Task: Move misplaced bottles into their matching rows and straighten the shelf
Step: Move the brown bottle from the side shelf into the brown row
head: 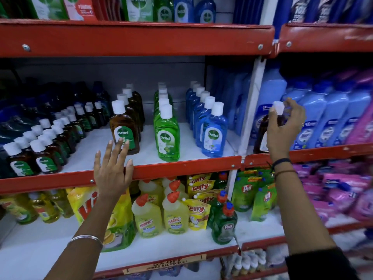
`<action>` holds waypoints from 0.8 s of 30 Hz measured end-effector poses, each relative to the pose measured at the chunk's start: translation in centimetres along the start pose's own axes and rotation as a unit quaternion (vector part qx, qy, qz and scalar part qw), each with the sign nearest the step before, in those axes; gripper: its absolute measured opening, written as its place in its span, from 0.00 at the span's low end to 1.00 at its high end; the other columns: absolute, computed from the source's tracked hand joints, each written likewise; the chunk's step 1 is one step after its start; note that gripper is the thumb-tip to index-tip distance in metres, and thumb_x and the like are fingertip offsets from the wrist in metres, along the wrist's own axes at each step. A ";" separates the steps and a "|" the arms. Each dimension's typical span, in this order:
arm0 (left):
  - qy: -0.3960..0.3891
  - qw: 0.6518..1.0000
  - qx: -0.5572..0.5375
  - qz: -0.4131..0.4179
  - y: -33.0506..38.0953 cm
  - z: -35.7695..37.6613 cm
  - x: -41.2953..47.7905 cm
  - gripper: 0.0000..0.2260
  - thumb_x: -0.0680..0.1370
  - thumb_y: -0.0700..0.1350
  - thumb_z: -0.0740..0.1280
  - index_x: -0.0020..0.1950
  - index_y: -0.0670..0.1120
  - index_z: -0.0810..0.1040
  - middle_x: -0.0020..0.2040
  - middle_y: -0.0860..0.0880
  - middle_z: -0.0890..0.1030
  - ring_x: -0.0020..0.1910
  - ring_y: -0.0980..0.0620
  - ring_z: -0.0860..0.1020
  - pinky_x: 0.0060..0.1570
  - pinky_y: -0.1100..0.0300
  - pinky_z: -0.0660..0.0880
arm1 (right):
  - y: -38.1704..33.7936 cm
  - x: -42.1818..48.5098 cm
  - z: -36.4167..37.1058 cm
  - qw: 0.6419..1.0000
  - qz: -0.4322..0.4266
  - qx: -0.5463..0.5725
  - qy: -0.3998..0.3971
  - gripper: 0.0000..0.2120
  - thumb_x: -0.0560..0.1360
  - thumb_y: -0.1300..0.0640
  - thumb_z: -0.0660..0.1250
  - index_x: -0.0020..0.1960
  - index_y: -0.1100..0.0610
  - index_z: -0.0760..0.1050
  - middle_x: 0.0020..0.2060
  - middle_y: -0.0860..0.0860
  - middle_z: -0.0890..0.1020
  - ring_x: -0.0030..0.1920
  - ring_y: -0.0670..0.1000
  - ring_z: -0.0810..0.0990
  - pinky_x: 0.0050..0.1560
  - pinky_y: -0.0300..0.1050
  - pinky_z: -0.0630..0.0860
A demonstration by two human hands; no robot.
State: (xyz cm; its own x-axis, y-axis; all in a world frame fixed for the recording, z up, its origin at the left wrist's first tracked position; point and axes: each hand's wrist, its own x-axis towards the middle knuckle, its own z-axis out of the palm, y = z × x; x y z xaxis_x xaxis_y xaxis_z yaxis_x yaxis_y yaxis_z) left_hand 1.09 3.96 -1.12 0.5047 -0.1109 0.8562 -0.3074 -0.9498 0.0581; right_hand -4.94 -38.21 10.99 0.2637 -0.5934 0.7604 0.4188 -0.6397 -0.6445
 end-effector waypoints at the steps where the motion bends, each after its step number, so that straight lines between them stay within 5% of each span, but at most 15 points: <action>1: -0.001 1.000 -0.001 -0.002 0.0 0.0 0.0 0.23 0.83 0.52 0.53 0.75 0.46 0.68 0.74 0.44 0.71 0.74 0.42 0.68 0.71 0.39 0.61 | 0.7 0.4 -0.3 0.999 0.034 -0.014 -0.037 0.21 0.76 0.53 0.64 0.65 0.61 0.69 0.60 0.60 0.74 0.60 0.57 0.72 0.60 0.37 0.67; 4: -0.002 1.000 -0.004 -0.005 0.1 -0.1 0.0 0.23 0.83 0.52 0.53 0.75 0.45 0.69 0.74 0.44 0.71 0.75 0.42 0.67 0.72 0.39 0.61 | 2.3 1.5 -0.8 0.988 0.092 -0.053 -0.114 0.25 0.75 0.49 0.60 0.67 0.61 0.67 0.63 0.61 0.74 0.64 0.59 0.72 0.65 0.51 0.69; 8: -0.002 1.000 -0.001 -0.006 0.1 -0.2 0.0 0.23 0.83 0.52 0.53 0.75 0.45 0.69 0.74 0.44 0.71 0.75 0.42 0.67 0.72 0.39 0.60 | 2.4 2.6 -1.5 0.977 0.098 -0.073 -0.174 0.19 0.77 0.54 0.62 0.65 0.60 0.70 0.61 0.61 0.77 0.61 0.59 0.75 0.59 0.49 0.70; 11: -0.004 1.000 -0.002 -0.008 0.1 -0.2 0.0 0.23 0.82 0.52 0.53 0.75 0.45 0.69 0.74 0.43 0.71 0.75 0.42 0.67 0.72 0.39 0.61 | 2.6 3.4 -1.9 0.970 0.088 -0.128 -0.186 0.22 0.70 0.44 0.63 0.56 0.59 0.76 0.54 0.63 0.79 0.55 0.63 0.76 0.57 0.58 0.73; 14: -0.008 1.000 -0.003 -0.008 0.1 -0.2 0.0 0.23 0.82 0.52 0.53 0.75 0.45 0.69 0.74 0.43 0.71 0.74 0.41 0.67 0.71 0.38 0.61 | 1.6 3.6 -2.1 0.963 0.101 -0.143 -0.205 0.20 0.71 0.48 0.69 0.56 0.61 0.77 0.55 0.63 0.79 0.55 0.62 0.77 0.54 0.52 0.73; 24: -0.014 1.000 -0.013 -0.006 0.0 -0.4 0.1 0.24 0.82 0.52 0.53 0.75 0.44 0.69 0.74 0.42 0.71 0.74 0.41 0.67 0.71 0.37 0.62 | -3.0 1.0 -2.2 0.986 0.035 -0.155 -0.054 0.20 0.70 0.48 0.71 0.60 0.53 0.74 0.55 0.53 0.82 0.57 0.56 0.77 0.46 0.47 0.68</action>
State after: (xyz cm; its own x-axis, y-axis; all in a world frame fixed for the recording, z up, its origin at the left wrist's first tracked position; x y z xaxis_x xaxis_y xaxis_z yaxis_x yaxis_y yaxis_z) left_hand 0.79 4.06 -0.82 0.5311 -0.1076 0.8404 -0.3216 -0.9433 0.0825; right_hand -7.91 -37.94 13.52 0.3802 -0.5971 0.7064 0.1142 -0.7276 -0.6765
